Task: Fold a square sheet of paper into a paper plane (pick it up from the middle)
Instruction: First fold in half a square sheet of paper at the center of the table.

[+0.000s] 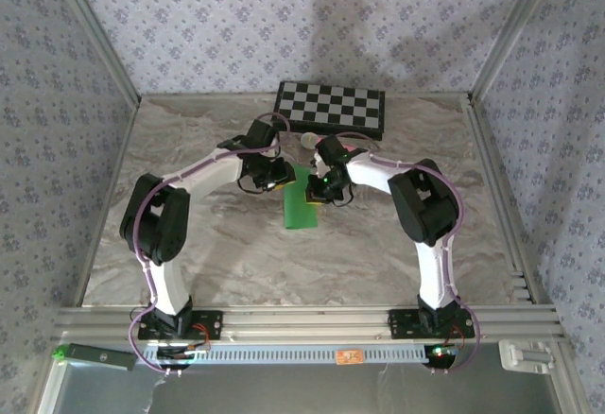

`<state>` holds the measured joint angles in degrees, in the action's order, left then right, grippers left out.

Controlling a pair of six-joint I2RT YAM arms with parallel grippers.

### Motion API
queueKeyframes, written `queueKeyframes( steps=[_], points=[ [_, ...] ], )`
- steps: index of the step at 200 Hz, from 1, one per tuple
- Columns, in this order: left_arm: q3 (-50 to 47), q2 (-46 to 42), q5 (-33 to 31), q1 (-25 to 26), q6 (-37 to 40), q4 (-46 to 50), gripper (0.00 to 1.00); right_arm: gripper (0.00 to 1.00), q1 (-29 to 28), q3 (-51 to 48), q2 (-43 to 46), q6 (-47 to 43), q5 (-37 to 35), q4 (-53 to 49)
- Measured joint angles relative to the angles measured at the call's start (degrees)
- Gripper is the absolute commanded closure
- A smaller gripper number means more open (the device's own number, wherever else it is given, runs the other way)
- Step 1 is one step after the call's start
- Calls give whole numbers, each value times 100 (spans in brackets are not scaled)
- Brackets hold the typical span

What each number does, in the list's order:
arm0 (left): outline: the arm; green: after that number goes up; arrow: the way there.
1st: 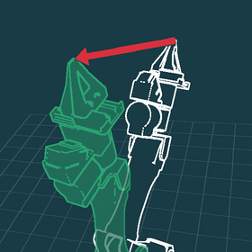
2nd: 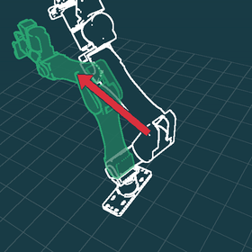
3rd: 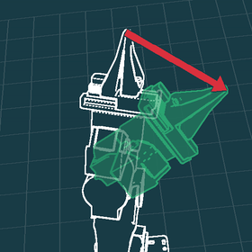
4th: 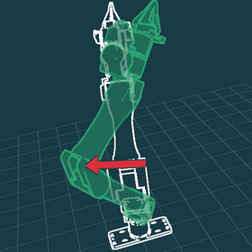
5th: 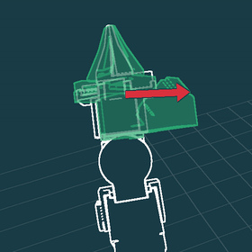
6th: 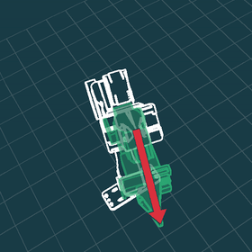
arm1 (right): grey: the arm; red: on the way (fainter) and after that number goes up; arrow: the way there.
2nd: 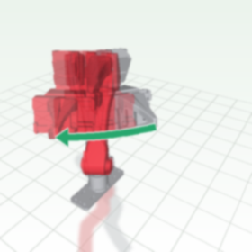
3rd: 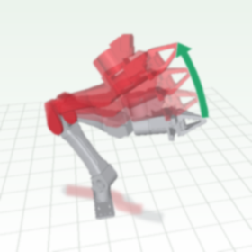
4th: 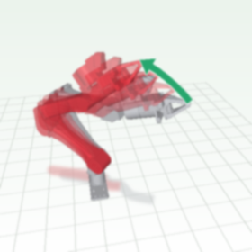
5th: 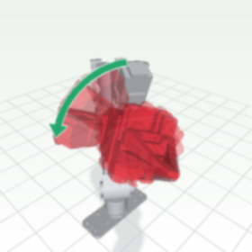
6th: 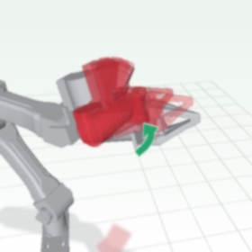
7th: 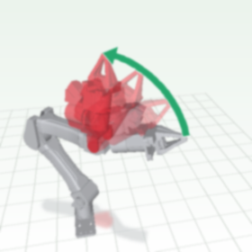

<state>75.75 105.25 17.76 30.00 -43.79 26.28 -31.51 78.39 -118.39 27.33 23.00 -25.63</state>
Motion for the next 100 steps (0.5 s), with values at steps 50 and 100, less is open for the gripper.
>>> queueKeyframes(
  steps=[50, 100],
  points=[
    [-107, 153, 621, 42, -214, -387, 87, 90, -2, 179, -87, 0, 0, -229],
    [-101, 682, 1045, 190, -240, -422, 92, 90, -2, 317, -160, 2, 13, -409]
  ],
)
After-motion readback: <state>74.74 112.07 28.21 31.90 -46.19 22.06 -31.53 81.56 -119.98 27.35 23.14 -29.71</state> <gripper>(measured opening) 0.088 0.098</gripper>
